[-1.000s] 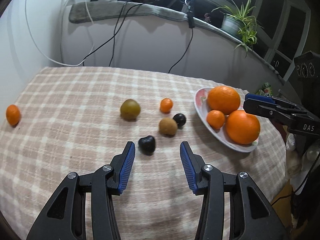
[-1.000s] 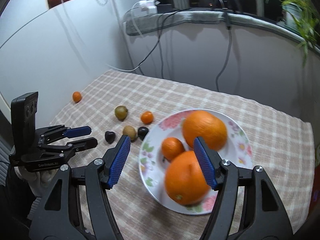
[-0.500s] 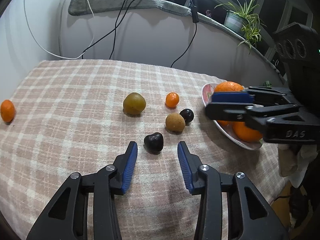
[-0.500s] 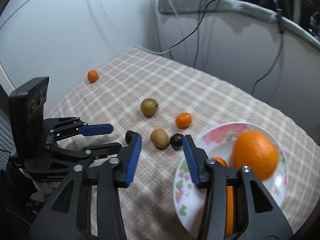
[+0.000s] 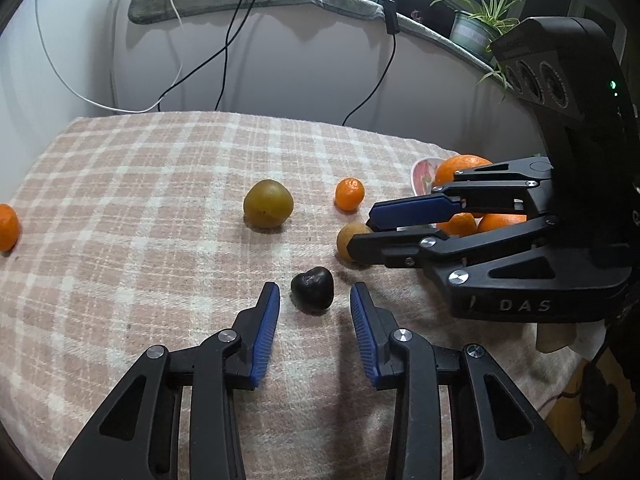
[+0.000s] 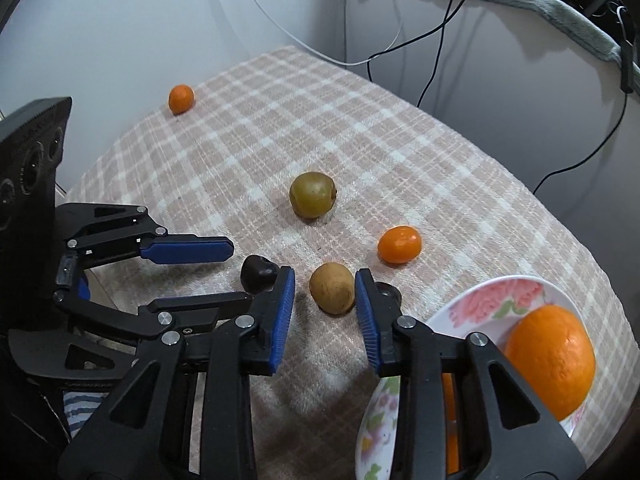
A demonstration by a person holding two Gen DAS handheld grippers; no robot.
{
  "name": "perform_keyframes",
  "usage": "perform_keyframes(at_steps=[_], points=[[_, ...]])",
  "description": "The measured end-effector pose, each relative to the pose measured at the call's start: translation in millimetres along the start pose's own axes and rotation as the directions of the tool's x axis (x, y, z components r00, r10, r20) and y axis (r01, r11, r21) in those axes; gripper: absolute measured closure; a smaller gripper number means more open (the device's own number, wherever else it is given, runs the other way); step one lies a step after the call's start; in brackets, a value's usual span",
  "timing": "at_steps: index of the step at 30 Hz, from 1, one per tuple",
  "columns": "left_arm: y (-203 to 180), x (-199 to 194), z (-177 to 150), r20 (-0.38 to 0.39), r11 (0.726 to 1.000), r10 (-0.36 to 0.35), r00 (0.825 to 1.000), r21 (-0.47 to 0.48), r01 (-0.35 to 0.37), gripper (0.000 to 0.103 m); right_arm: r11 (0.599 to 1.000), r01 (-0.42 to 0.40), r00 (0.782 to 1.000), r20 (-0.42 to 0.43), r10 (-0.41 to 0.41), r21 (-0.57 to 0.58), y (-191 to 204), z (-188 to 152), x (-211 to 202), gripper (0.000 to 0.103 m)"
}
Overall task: Organize fruits
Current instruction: 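Grasp a dark plum with the left tool while the right tool grasps another brown kiwi, then carry the plum into the plate with the left tool while the right tool places the kiwi beside it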
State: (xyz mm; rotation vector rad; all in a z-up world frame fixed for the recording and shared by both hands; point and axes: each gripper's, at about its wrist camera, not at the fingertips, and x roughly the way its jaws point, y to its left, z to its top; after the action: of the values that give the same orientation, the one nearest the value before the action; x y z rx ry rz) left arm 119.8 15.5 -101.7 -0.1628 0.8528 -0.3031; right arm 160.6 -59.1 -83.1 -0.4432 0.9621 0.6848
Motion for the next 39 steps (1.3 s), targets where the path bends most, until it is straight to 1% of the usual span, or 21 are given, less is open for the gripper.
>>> perform_keyframes(at_steps=[5, 10, 13, 15, 21, 30, 39], points=[[-0.6, 6.8, 1.3, -0.016, 1.000, 0.001, 1.000, 0.008, -0.001, 0.068, 0.999, 0.025, 0.999, -0.027, -0.026, -0.024, 3.2, 1.0, 7.1, 0.070], [-1.9, 15.3, 1.0, -0.037, 1.000, 0.012, 0.999, 0.016, -0.011, 0.070, 0.997, 0.052, 0.998, -0.038, -0.054, -0.052, 5.9, 3.8, 10.6, 0.070], [-1.0, 17.4, 1.5, -0.038, 1.000, 0.014, 0.999, 0.015, -0.014, 0.073, 0.995, 0.069, 0.996, -0.043, -0.072, -0.070, 8.1, 4.5, 12.2, 0.071], [-0.1, 19.7, 2.7, -0.040, 1.000, 0.018, 0.999, 0.012, -0.017, 0.075, 0.993, 0.088, 0.995, -0.045, -0.092, -0.083, 9.4, 5.0, 13.4, 0.074], [-1.3, 24.2, 5.5, -0.036, 0.999, 0.026, 0.999, 0.026, -0.025, 0.080, 0.988, 0.105, 0.993, -0.048, -0.111, -0.111, 13.3, 6.0, 15.0, 0.075], [4.4, 16.9, 2.8, -0.014, 1.000, 0.019, 1.000, -0.003, -0.019, 0.081, 0.995, 0.081, 0.996, -0.018, -0.082, -0.064, 7.4, 4.2, 8.5, 0.075], [0.4, 1.1, 3.3, 0.022, 1.000, 0.002, 1.000, -0.017, -0.002, 0.081, 0.997, 0.069, 0.996, 0.051, -0.067, -0.026, 7.5, 2.5, -17.8, 0.075]])
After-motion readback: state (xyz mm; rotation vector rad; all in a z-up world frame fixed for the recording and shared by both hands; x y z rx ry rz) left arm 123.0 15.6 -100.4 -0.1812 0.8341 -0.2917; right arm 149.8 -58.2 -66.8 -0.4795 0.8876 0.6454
